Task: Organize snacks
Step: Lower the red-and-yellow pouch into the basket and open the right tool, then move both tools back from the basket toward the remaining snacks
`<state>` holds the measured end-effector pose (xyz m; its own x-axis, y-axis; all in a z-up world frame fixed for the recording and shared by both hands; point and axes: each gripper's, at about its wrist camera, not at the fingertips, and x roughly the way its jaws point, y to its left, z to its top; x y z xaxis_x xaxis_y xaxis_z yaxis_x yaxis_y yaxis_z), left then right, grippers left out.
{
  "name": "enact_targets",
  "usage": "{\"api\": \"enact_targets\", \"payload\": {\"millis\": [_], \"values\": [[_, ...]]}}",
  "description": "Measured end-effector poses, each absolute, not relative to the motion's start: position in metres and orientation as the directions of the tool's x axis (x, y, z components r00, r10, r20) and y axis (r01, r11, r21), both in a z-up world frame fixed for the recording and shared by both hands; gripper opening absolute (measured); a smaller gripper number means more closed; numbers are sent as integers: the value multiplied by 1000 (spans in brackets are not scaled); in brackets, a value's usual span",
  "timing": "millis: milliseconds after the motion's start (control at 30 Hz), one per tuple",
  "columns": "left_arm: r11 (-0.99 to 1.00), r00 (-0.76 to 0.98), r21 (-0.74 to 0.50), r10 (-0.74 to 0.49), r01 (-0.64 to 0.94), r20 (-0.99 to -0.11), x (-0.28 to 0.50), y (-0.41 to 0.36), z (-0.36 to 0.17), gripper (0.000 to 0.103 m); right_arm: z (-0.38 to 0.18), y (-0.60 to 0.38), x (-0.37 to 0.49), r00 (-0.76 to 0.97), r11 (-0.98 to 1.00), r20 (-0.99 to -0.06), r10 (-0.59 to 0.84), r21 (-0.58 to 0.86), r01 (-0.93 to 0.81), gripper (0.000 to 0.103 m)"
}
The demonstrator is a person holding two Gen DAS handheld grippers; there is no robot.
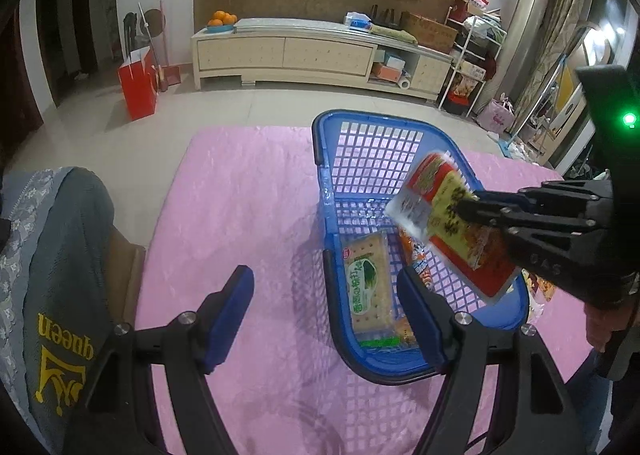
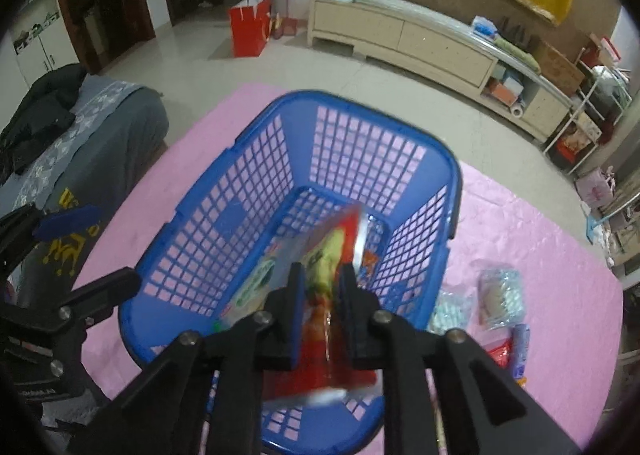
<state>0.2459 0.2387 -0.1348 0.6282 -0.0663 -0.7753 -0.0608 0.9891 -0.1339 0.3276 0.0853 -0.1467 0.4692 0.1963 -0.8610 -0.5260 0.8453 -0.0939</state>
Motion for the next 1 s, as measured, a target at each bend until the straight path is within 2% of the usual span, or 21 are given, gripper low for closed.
{"api": "enact_targets", "payload": {"millis": [33, 100, 133, 433, 833, 900, 1000], "values": [[990, 625, -128, -63, -59, -778, 246, 238, -136, 72, -146, 83, 325, 478, 844, -856, 196, -101, -526, 51], [992, 624, -112, -51, -59, -780, 246, 235, -136, 72, -142, 77, 320, 489, 846, -847, 209, -94, -525, 81], [992, 623, -111, -50, -59, -781, 246, 234, -136, 72, -137, 72, 317, 494, 847, -842, 215, -90, -523, 83], [995, 655, -93, -56, -21, -754, 226, 209, -110, 72, -98, 24, 286, 517, 850, -824, 231, -89, -520, 83], [996, 685, -62, -94, 71, -722, 210, 138, -72, 72, -63, -73, 256, 605, 913, -761, 233, -44, -406, 83], [994, 686, -52, -101, 93, -721, 210, 122, -70, 78, -61, -87, 255, 611, 919, -755, 236, -31, -393, 83], [991, 682, -51, -121, 122, -721, 213, 104, -68, 80, -65, -108, 250, 604, 927, -764, 224, -24, -374, 83]]}}
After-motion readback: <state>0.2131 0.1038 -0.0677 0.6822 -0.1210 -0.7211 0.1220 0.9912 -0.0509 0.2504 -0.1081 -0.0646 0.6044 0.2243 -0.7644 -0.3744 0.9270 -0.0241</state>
